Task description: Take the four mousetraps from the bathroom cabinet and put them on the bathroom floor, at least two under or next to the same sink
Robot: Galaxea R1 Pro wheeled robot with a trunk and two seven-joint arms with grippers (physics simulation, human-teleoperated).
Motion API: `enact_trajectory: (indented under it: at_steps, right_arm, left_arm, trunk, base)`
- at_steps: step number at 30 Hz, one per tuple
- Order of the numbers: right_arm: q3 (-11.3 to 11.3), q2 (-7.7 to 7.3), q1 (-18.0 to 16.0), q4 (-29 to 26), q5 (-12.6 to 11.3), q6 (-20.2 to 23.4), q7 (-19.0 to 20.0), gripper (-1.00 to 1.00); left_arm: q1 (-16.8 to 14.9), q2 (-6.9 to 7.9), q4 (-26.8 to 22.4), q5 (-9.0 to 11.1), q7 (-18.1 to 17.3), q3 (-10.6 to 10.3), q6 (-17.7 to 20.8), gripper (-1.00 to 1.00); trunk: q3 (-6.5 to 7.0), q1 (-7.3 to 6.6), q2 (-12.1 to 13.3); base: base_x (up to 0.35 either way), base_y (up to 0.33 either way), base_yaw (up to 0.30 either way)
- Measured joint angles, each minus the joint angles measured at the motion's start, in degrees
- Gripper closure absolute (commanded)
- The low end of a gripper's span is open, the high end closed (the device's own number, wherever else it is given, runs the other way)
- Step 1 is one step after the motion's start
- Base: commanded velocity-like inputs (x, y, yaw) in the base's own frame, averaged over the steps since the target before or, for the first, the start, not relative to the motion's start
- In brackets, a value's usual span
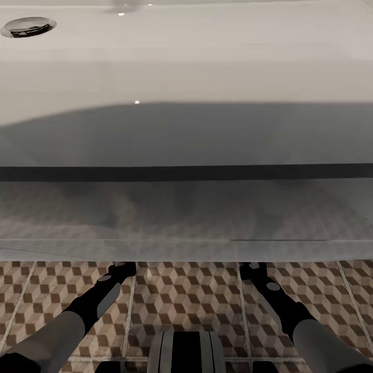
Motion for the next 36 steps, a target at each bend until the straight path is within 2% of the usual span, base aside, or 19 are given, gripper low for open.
enact_trajectory:
  at_steps: [36]
  right_arm:
    - [0.0, 0.0, -0.2, -0.3, 0.1, 0.1, -0.1, 1.0]
  left_arm:
    - [0.0, -0.02, 0.0, 0.0, 0.0, 0.0, 0.1, 1.0]
  trunk:
    - [0.0, 0.0, 0.0]
  base:
    - [0.0, 0.0, 0.0]
